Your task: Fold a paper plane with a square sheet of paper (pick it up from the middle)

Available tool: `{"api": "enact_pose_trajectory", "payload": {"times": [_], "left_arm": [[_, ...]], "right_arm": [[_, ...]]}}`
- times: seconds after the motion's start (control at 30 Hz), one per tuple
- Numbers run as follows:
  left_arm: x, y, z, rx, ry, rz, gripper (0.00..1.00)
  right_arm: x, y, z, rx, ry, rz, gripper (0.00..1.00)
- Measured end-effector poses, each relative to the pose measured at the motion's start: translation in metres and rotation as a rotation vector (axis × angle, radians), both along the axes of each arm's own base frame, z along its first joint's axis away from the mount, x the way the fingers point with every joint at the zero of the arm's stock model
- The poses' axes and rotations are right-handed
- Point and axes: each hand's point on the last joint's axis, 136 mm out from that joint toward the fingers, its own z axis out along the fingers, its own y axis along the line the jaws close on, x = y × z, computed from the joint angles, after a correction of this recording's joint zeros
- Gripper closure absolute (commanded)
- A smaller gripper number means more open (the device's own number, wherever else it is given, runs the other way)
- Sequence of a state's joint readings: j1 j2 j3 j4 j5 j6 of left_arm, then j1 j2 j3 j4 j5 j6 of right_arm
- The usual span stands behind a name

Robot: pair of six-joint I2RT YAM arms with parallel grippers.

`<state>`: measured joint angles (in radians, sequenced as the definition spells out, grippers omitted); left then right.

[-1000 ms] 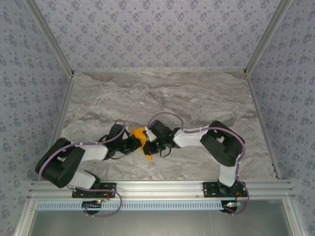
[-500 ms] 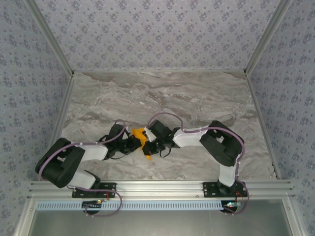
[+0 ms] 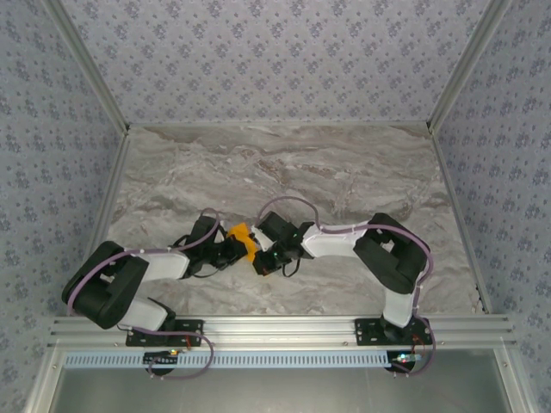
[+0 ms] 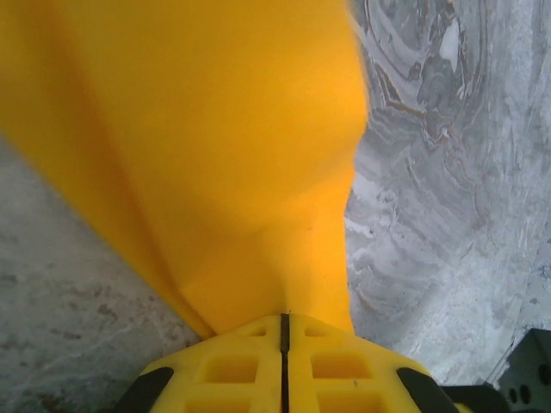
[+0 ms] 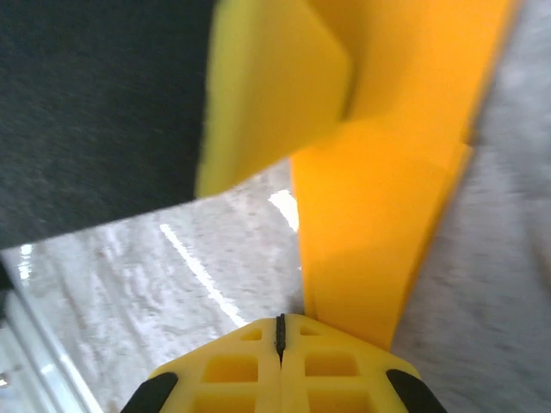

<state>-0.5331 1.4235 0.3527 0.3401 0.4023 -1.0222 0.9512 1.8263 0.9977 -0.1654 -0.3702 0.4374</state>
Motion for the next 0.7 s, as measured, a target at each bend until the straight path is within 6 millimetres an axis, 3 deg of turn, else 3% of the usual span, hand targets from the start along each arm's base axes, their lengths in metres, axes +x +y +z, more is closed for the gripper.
{"api": "enact_pose_trajectory", "payload": {"times": [0.13, 0.3, 0.5, 0.7], "left_arm": [[0.01, -0.001, 0.001, 0.01, -0.005, 0.025, 0.91], [0.019, -0.005, 0.0, 0.013, -0.003, 0.035, 0.91], [0.019, -0.005, 0.0, 0.014, -0.001, 0.035, 0.91], [0.018, -0.005, -0.001, 0.009, -0.008, 0.035, 0.91]], "right_arm": [[0.023, -0.016, 0.001, -0.074, -0.069, -0.019, 0.97], [0.036, -0.026, 0.012, -0.067, -0.094, -0.051, 0.9], [0.04, -0.031, 0.039, 0.036, -0.093, -0.143, 0.88], [0.03, -0.029, 0.024, 0.074, -0.015, -0.175, 0.93]]}}
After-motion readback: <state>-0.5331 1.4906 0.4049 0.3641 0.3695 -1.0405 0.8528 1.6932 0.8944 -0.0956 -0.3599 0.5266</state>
